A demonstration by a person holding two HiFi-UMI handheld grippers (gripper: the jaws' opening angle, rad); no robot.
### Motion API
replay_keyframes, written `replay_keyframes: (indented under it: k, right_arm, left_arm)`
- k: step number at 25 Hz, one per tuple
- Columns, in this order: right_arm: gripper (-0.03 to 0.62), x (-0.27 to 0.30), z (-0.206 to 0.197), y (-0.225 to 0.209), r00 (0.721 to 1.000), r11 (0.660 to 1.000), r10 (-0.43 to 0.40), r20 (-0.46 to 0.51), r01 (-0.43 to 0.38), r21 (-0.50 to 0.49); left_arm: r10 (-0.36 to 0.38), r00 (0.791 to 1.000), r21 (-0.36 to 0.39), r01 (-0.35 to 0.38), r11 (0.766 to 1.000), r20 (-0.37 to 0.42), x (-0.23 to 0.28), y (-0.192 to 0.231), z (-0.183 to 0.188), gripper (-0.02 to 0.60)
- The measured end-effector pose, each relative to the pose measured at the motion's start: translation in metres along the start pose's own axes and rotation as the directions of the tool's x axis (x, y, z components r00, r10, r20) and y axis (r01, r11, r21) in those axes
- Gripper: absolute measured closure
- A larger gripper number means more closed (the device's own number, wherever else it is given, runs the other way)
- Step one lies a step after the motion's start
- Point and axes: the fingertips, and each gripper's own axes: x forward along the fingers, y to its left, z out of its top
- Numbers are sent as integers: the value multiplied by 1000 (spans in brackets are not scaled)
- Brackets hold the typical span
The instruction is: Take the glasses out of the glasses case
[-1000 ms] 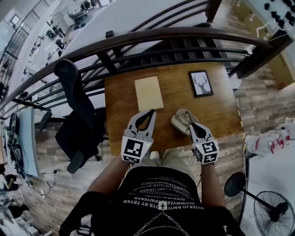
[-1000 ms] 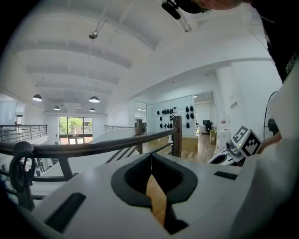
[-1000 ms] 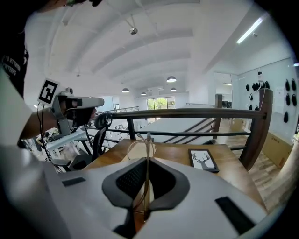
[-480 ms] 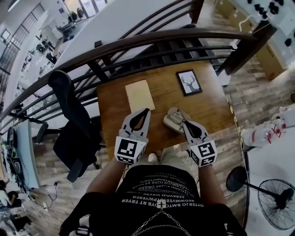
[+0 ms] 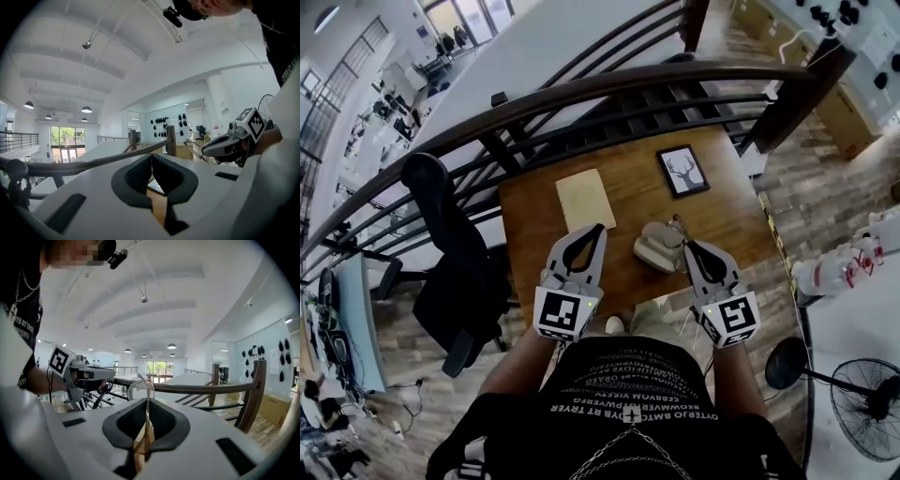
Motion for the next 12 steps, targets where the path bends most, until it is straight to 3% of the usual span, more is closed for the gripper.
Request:
replay_keyframes:
  k: [12]
  right_arm:
    - [569,-8,-2,-5,1000,1000,-16,-11,16,5]
  left_arm:
    - [-6,1000,-11,6,1000,0,1,-3,-3,554]
